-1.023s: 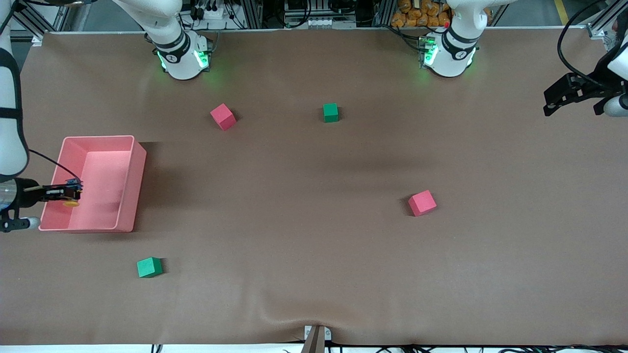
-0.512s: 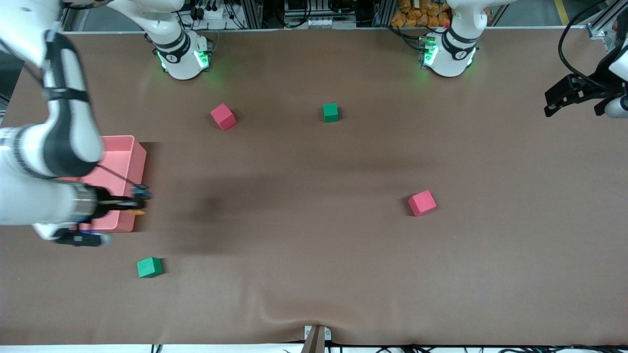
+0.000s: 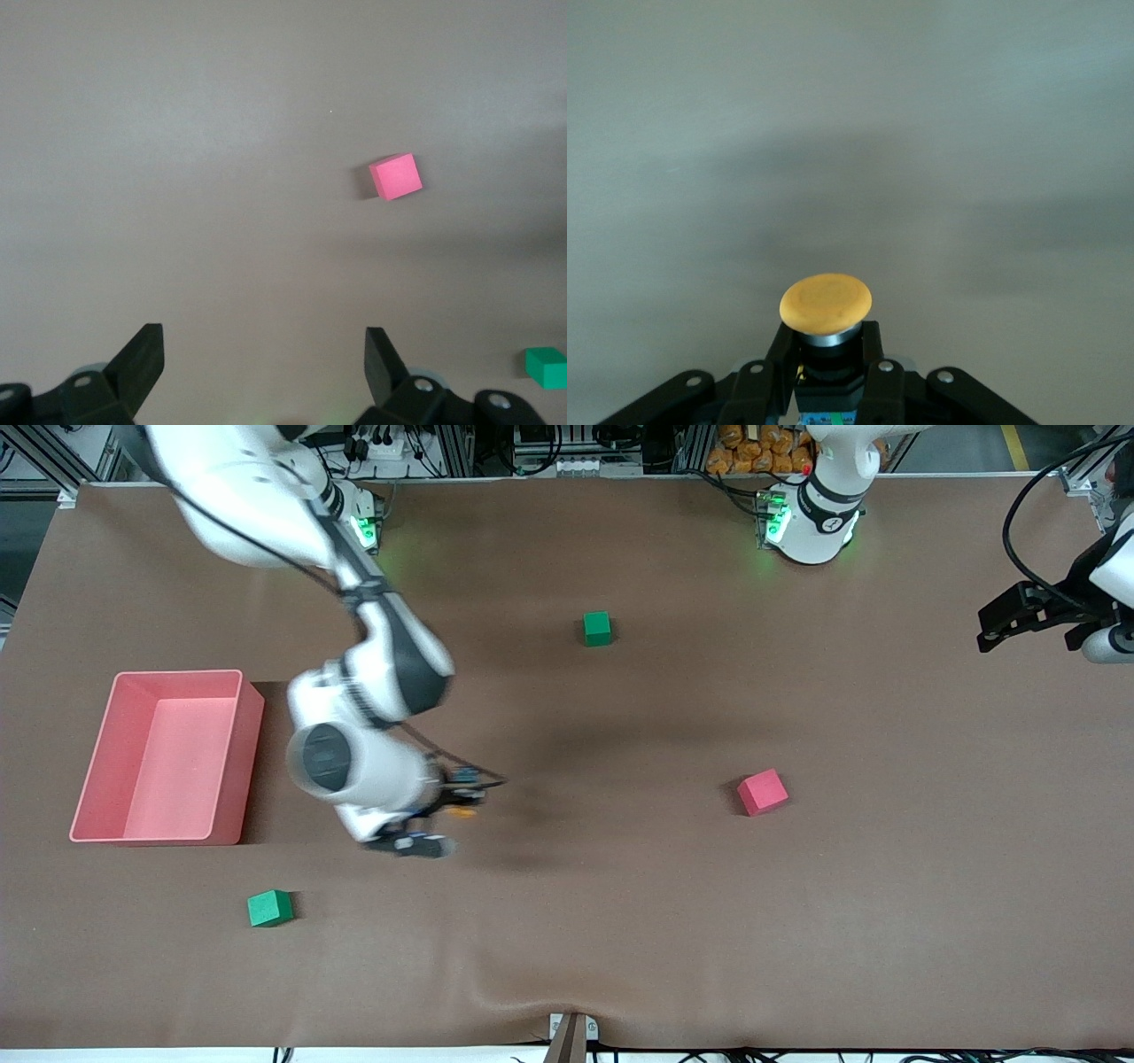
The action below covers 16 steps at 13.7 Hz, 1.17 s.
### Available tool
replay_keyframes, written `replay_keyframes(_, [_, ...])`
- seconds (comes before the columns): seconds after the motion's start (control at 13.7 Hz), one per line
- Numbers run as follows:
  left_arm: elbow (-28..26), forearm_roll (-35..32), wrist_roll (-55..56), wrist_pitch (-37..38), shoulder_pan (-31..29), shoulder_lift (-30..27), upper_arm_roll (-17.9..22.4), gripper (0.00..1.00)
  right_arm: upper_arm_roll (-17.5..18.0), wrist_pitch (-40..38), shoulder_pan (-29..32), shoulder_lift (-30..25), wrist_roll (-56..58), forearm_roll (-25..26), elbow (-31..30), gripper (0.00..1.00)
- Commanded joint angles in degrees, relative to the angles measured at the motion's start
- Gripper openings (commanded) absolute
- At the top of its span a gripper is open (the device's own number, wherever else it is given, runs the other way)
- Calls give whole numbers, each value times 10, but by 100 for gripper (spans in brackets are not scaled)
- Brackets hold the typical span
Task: Place and upright button with both arms
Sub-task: 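Set the button on the table while the left gripper approaches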
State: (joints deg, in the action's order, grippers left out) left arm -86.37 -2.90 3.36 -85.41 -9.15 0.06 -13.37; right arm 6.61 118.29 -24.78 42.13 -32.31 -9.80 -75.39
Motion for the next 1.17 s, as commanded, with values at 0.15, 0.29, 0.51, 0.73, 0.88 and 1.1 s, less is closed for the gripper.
replay_keyframes(0.15, [-27, 5, 5, -2, -1, -1, -4, 100, -10, 91, -103, 95, -45, -9, 65, 0])
replay_keyframes(0.29, [-32, 19, 7, -2, 0, 1, -7, 100, -11, 106, -123, 118, -49, -9, 75, 0])
replay_keyframes(0.51, [-44, 27, 6, -2, 6, 8, -10, 100, -12, 122, -149, 147, -50, -8, 74, 0])
replay_keyframes(0.73, [-56, 50, 6, -2, 22, 19, -10, 100, -13, 128, -159, 149, -67, -6, 74, 46])
replay_keyframes(0.88, [-57, 51, 6, -2, 45, 28, -10, 100, -15, 128, -157, 144, -68, -4, 75, 100])
replay_keyframes(1.1, [-53, 75, 7, -7, 56, 52, -10, 100, -16, 111, -138, 118, -63, -5, 78, 100])
